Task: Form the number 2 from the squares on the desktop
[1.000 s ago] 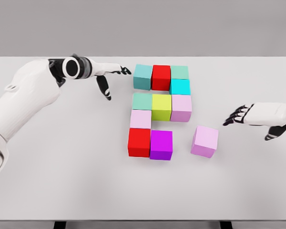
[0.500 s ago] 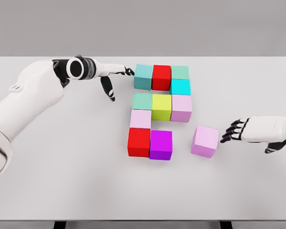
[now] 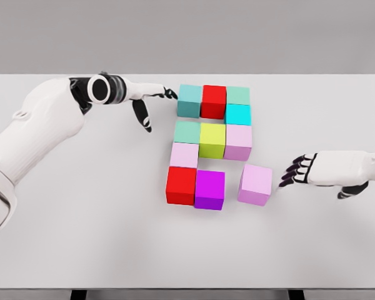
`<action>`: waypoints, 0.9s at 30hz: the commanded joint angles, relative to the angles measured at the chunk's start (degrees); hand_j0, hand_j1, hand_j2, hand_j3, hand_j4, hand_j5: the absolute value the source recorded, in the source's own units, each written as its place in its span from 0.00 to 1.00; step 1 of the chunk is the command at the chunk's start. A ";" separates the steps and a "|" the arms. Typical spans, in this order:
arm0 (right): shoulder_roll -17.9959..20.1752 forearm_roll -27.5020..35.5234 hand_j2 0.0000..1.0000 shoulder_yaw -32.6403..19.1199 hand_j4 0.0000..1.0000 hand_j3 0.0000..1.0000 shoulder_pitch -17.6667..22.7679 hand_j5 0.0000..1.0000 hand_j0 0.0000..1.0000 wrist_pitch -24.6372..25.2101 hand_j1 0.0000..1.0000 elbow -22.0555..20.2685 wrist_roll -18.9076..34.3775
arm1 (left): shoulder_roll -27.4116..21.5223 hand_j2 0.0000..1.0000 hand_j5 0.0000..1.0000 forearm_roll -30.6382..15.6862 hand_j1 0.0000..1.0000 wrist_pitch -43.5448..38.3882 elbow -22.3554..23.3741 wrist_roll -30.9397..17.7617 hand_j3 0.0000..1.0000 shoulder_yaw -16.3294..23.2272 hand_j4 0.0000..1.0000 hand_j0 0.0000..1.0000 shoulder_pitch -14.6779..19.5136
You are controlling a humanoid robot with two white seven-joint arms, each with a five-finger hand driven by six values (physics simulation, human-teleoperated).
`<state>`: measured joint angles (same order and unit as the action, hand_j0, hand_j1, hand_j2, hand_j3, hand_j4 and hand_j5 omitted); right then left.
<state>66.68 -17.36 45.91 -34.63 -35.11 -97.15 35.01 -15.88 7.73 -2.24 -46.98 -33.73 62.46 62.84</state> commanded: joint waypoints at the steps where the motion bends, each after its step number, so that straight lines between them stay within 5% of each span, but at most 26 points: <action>1: -0.06 0.31 1.00 -0.47 1.00 1.00 -0.09 1.00 1.00 0.11 1.00 3.80 -0.01 | -0.56 1.00 1.00 -0.34 1.00 -0.13 0.31 0.25 1.00 -0.23 1.00 1.00 0.00; 13: -5.42 0.05 1.00 -0.29 1.00 1.00 -2.11 1.00 1.00 0.11 1.00 7.06 -0.01 | -5.31 1.00 1.00 -6.14 1.00 7.51 -0.57 -1.27 1.00 -0.15 1.00 1.00 -0.18; 27: -5.77 -0.04 1.00 0.94 1.00 1.00 -1.85 1.00 1.00 0.11 1.00 1.61 -0.01 | -2.23 1.00 1.00 -5.88 1.00 7.08 0.13 -1.27 1.00 -0.15 1.00 1.00 -0.26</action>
<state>60.87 -17.70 46.73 -36.47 -35.14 -94.77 35.02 -18.31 1.98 4.86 -46.85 -35.01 62.38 62.58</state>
